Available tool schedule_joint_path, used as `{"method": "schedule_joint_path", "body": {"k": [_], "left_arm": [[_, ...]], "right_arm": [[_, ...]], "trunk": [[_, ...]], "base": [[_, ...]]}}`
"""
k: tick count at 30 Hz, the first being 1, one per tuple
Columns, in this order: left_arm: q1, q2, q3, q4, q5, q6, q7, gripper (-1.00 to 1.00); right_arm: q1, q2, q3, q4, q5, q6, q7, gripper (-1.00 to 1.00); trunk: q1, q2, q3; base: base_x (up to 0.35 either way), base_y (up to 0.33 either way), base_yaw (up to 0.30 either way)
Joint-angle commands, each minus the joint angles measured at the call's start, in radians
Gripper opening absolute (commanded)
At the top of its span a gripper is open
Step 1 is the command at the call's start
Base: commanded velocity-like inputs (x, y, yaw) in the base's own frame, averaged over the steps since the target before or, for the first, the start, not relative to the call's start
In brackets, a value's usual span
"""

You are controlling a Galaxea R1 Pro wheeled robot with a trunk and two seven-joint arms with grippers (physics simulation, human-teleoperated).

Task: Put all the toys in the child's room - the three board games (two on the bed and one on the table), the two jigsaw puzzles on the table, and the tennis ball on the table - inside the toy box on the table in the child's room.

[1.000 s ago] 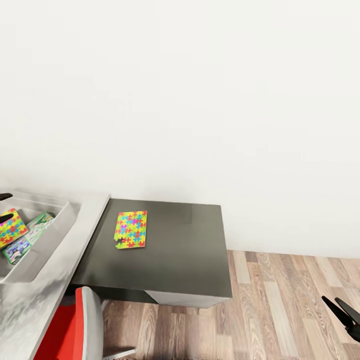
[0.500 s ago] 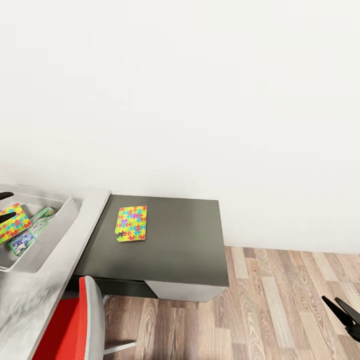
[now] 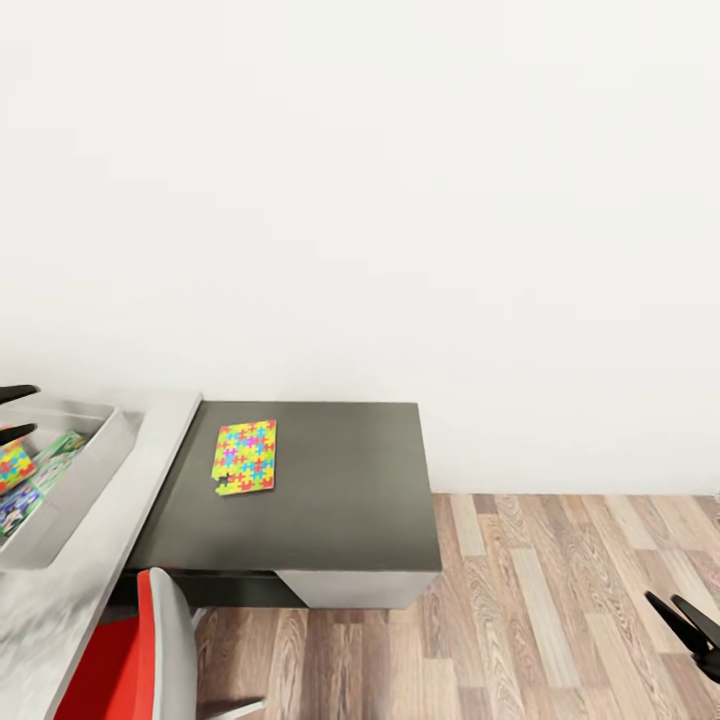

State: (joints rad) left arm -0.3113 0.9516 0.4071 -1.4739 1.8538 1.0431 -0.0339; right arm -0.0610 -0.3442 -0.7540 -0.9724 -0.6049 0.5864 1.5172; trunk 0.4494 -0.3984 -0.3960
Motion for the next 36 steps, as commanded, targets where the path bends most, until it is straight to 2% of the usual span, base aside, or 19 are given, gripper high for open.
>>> {"method": "schedule_joint_path", "body": {"k": [1, 7, 12, 19, 25, 29, 32, 34, 36], "left_arm": [[-0.003, 0.005, -0.004, 0.000, -0.004, 0.004, -0.004, 1.00], [-0.006, 0.011, -0.018, 0.000, -0.004, 0.004, -0.004, 1.00], [-0.017, 0.011, -0.095, 0.000, -0.006, 0.004, -0.004, 1.00], [-0.023, 0.010, -0.131, 0.000, -0.006, 0.004, -0.003, 1.00], [-0.027, 0.002, -0.204, -0.002, -0.011, 0.004, 0.001, 1.00], [-0.027, -0.002, -0.234, -0.002, -0.014, 0.004, 0.004, 1.00], [-0.028, -0.012, -0.257, -0.001, -0.017, 0.004, 0.006, 1.00], [-0.028, -0.028, -0.279, -0.001, -0.022, 0.004, 0.007, 1.00], [-0.028, -0.056, -0.300, -0.001, -0.040, 0.004, 0.010, 1.00]], "right_arm": [[-0.001, -0.001, -0.001, 0.000, -0.001, 0.010, 0.003, 1.00], [-0.001, -0.002, -0.001, 0.001, -0.002, 0.011, 0.003, 1.00], [0.000, -0.002, -0.001, 0.001, -0.001, 0.010, 0.003, 1.00], [0.000, -0.002, -0.001, 0.001, -0.001, 0.010, 0.003, 1.00], [0.000, -0.002, -0.001, 0.001, -0.001, 0.008, 0.002, 1.00], [-0.001, -0.001, 0.000, 0.001, 0.000, 0.007, 0.001, 1.00], [0.000, -0.001, 0.000, 0.001, 0.001, 0.006, 0.000, 1.00], [0.000, -0.001, 0.001, 0.001, 0.001, 0.005, -0.001, 1.00], [0.000, 0.000, 0.001, 0.001, 0.002, -0.002, -0.001, 1.00]], "trunk": [[0.001, -0.002, 0.000], [0.001, -0.002, 0.009], [0.001, -0.002, 0.016], [0.001, -0.002, 0.026], [0.001, -0.002, 0.035], [0.001, -0.002, 0.041], [0.001, -0.002, 0.045], [0.001, -0.002, 0.048], [0.001, -0.002, 0.051]], "base": [[0.000, 0.000, -0.150], [0.000, 0.000, -0.151], [0.000, 0.000, -0.151], [0.000, 0.000, -0.152], [0.000, 0.000, -0.152], [0.000, 0.000, -0.152], [0.000, 0.000, -0.152], [0.000, 0.000, -0.152], [0.000, 0.000, -0.152]]}}
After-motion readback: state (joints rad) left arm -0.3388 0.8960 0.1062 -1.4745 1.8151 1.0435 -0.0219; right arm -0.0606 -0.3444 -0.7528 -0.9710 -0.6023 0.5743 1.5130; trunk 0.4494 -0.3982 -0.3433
